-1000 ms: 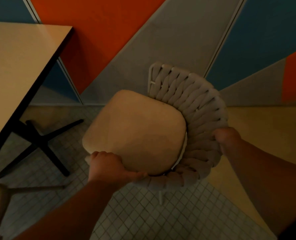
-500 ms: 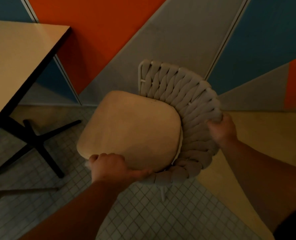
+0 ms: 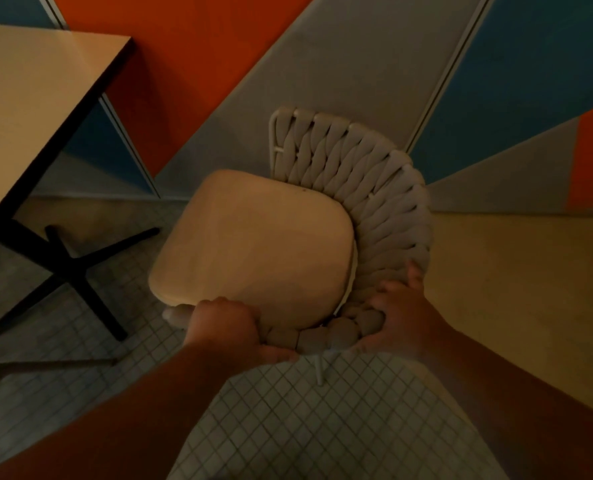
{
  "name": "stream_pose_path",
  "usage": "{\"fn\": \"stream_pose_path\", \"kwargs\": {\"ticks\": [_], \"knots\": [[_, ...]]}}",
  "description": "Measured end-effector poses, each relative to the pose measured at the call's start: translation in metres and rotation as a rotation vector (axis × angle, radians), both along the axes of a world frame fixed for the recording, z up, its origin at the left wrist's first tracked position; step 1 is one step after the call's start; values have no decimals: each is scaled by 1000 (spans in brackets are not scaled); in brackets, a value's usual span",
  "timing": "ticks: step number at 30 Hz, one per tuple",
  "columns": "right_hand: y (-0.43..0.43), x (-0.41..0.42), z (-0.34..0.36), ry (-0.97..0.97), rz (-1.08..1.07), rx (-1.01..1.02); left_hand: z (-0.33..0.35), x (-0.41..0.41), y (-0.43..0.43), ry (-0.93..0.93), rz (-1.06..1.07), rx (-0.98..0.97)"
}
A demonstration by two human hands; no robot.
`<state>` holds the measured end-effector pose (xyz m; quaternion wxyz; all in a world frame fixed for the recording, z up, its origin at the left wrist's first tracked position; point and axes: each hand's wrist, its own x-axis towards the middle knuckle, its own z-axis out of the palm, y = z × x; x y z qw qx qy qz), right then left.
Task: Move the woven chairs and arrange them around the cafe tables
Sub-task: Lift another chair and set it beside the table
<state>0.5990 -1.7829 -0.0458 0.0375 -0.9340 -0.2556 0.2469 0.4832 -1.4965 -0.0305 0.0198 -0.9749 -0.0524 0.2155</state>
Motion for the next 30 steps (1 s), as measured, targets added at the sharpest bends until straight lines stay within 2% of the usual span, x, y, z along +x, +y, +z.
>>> {"fn": "stream_pose_path", "kwargs": {"ticks": [14,18,21,25,30], "knots": [[-3,67,14,75,26,-190,-8,33,-30,-37,174,-81],[-7,81,11,73,23,-159,-6,38,-32,-38,173,-57],[-1,77,22,57,28,-252,-2,43,-31,8,126,-33],[10,39,52,20,-34,-282,24,33,-17,189,147,-191],[-8,1,129,-51,-49,-166,103,-7,10,-37,241,-184]]}}
